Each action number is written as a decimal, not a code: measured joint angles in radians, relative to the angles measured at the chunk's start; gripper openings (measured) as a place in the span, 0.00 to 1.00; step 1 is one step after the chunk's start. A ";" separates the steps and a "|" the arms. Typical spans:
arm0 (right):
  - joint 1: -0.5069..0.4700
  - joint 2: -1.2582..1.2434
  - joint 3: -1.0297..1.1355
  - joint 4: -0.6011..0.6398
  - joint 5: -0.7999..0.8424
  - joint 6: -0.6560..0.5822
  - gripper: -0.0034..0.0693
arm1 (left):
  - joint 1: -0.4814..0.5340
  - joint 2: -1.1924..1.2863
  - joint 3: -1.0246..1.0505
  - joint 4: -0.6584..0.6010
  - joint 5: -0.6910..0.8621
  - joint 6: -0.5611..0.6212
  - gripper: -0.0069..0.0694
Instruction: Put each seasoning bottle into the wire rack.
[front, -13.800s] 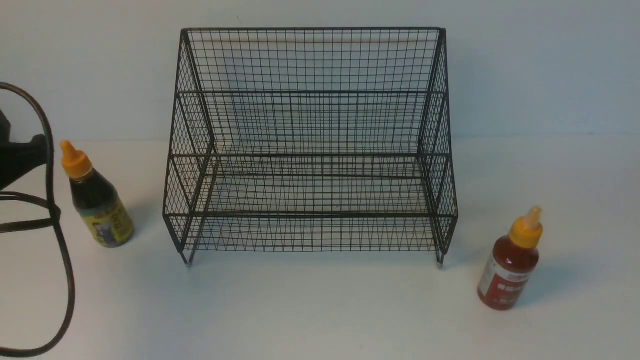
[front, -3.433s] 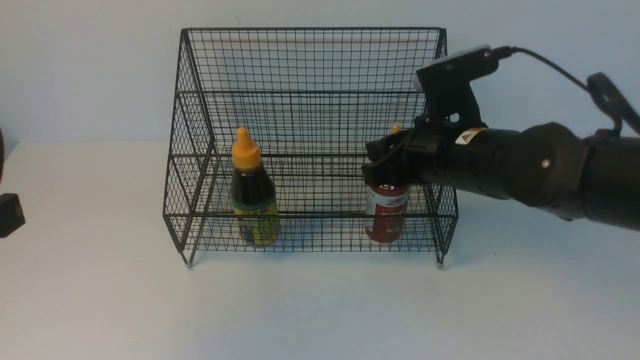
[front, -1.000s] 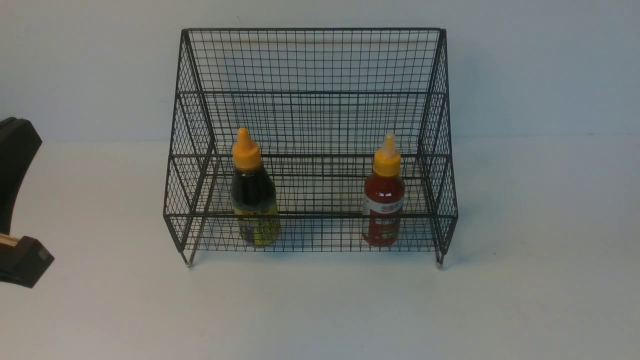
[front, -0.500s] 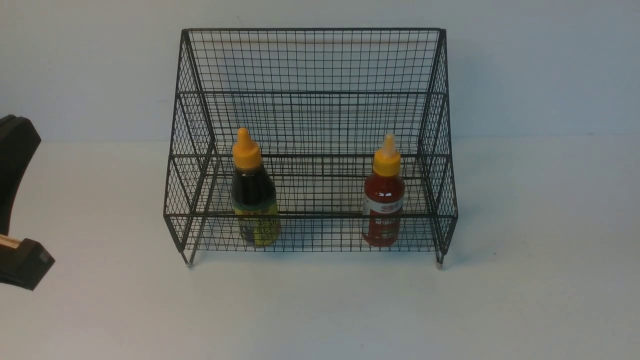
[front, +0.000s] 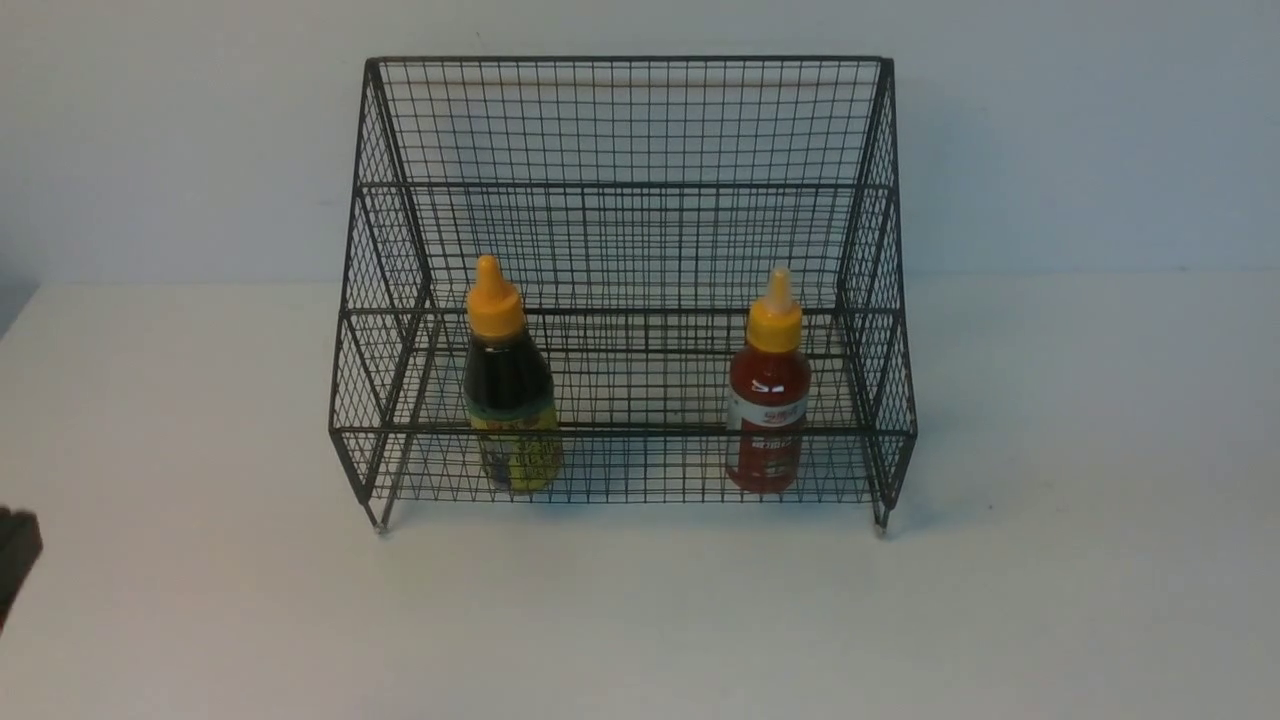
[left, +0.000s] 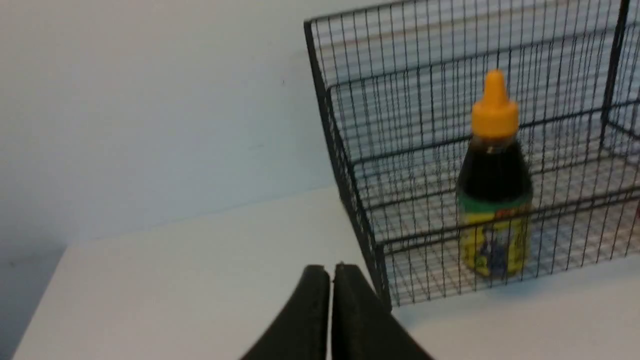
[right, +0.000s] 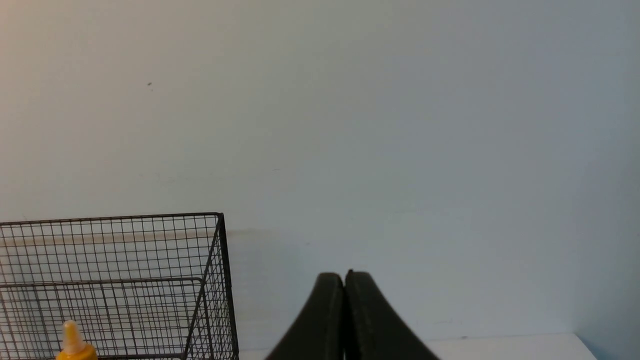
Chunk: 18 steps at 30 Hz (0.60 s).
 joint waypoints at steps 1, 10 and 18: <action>0.000 0.000 0.000 0.000 0.000 -0.002 0.03 | 0.029 -0.052 0.038 -0.049 0.005 0.049 0.09; 0.000 0.000 0.000 -0.001 0.006 -0.005 0.03 | 0.096 -0.221 0.254 -0.163 0.068 0.048 0.09; 0.000 0.000 0.000 -0.001 0.016 -0.005 0.03 | 0.096 -0.221 0.255 -0.159 0.110 0.016 0.09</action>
